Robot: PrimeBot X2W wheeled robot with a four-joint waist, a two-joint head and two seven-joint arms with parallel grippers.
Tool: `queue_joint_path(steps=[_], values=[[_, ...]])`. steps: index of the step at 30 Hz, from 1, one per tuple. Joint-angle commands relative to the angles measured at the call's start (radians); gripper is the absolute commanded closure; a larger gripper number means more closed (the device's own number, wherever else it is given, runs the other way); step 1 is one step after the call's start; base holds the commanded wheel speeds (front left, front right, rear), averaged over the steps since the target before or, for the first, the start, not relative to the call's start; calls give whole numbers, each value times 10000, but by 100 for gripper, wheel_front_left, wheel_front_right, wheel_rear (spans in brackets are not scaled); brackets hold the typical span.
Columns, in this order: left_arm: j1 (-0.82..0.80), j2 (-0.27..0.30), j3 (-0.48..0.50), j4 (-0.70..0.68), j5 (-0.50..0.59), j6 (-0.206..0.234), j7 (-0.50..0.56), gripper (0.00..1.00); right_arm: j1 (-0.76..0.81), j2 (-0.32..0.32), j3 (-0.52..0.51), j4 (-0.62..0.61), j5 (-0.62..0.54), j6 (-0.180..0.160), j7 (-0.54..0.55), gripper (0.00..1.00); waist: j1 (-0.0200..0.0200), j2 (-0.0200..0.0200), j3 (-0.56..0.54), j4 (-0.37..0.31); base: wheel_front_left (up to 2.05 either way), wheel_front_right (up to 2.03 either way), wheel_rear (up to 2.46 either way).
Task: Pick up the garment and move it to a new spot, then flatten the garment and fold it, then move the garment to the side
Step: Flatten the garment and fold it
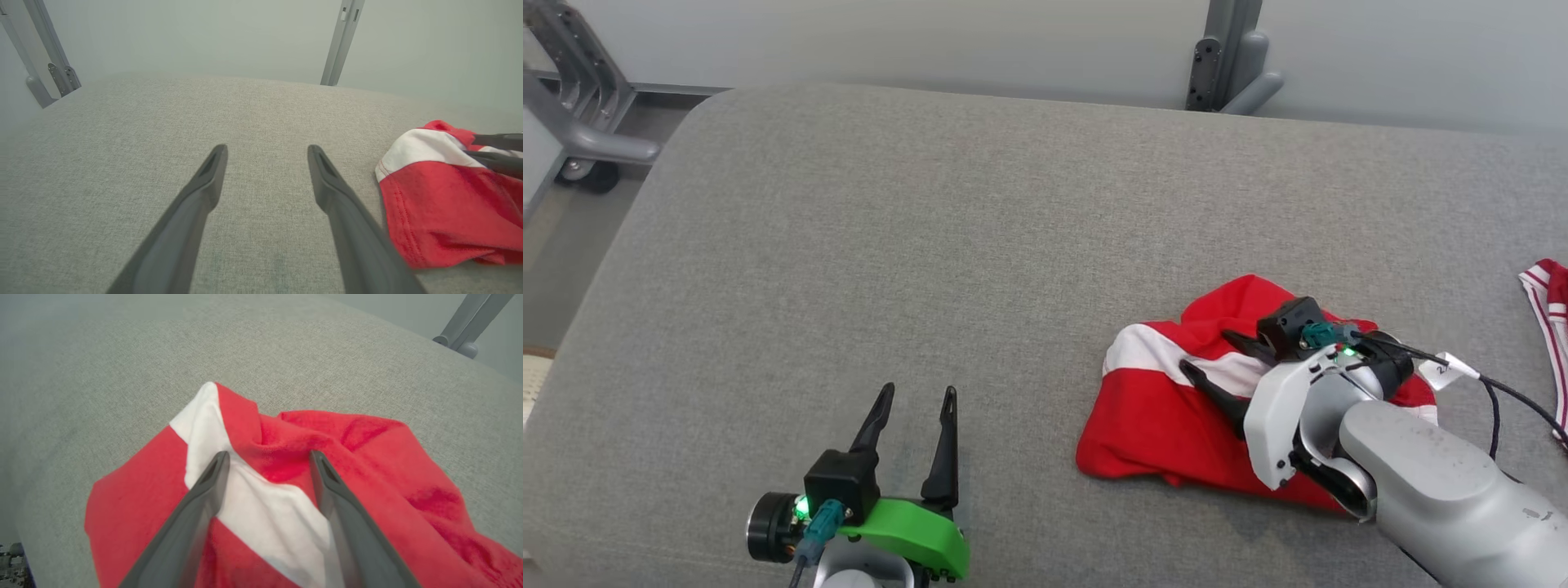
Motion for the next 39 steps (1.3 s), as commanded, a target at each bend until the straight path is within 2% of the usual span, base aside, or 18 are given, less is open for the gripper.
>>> queue_joint_path(steps=[1, 2, 3, 4, 5, 6, 7, 8, 21, 23, 24, 31, 34, 39], values=[[-102, 21, -36, -15, -141, 37, -4, 0, -245, -237, 363, -36, 262, -15, 352, 0, 0, 0, -13, 255, 0, 0, 0], [-93, 21, -39, -19, -150, 72, -5, 0, -320, -321, 617, -81, 433, -15, 564, 0, 0, 0, -28, 299, 0, 0, 0], [-77, 21, -48, -29, -164, 96, -4, 0, -398, -398, 802, -122, 596, -15, 697, 39, 0, 0, -41, 332, 0, 0, 0], [-62, 21, -50, -30, -179, 110, -5, 0, -485, -471, 949, -157, 762, -13, 797, 62, 0, 0, -56, 360, 0, 0, 0], [-51, 21, -51, -29, -162, 122, -5, 0, -563, -540, 1091, -188, 924, -15, 855, 76, 0, 0, -68, 381, 0, 0, 0], [-41, 21, -44, -25, -153, 128, -5, 0, -624, -582, 1192, -218, 1056, -15, 867, 95, 0, 0, -81, 398, 0, 0, 0], [-41, 21, -44, -25, -153, 128, -5, 0, -624, -582, 1192, -218, 1056, -15, 867, 95, 0, 0, -81, 398, 0, 0, 0], [-34, 21, -41, -22, -156, 137, -5, 0, -686, -602, 1270, -262, 1166, -13, 771, 100, 0, 0, -89, 409, 0, 0, 0], [108, 21, 123, -66, -70, 175, -5, 0, -1233, -851, 1847, -1141, 1926, -13, -1093, 100, 0, 0, -246, 160, 0, 0, 0], [155, 21, 176, -73, -38, 169, -5, 0, -1213, -923, 1898, -1539, 1982, -13, -1360, 100, 0, 0, -271, 66, 0, 0, 0], [186, 21, 220, -77, -11, 160, -5, 0, -1098, -978, 2133, -2154, 2045, -13, -1530, 100, 0, 0, -287, -26, 0, 0, 0], [120, 21, 210, -100, -20, 108, -5, 0, -477, -1443, 2945, -3874, 2528, -15, -1525, 100, 0, 0, -272, -139, 0, 0, 0], [119, 21, 234, -76, 10, 92, -4, 0, -237, -1618, 3012, -3509, 2648, -15, -1370, 100, 0, 0, -218, -184, 0, 0, 0], [0, 20, 143, -11, 5, 46, -5, 0, 24, -1363, 3045, -1977, 2772, -15, -1337, 100, 0, 0, -170, -156, 0, 0, 0]])
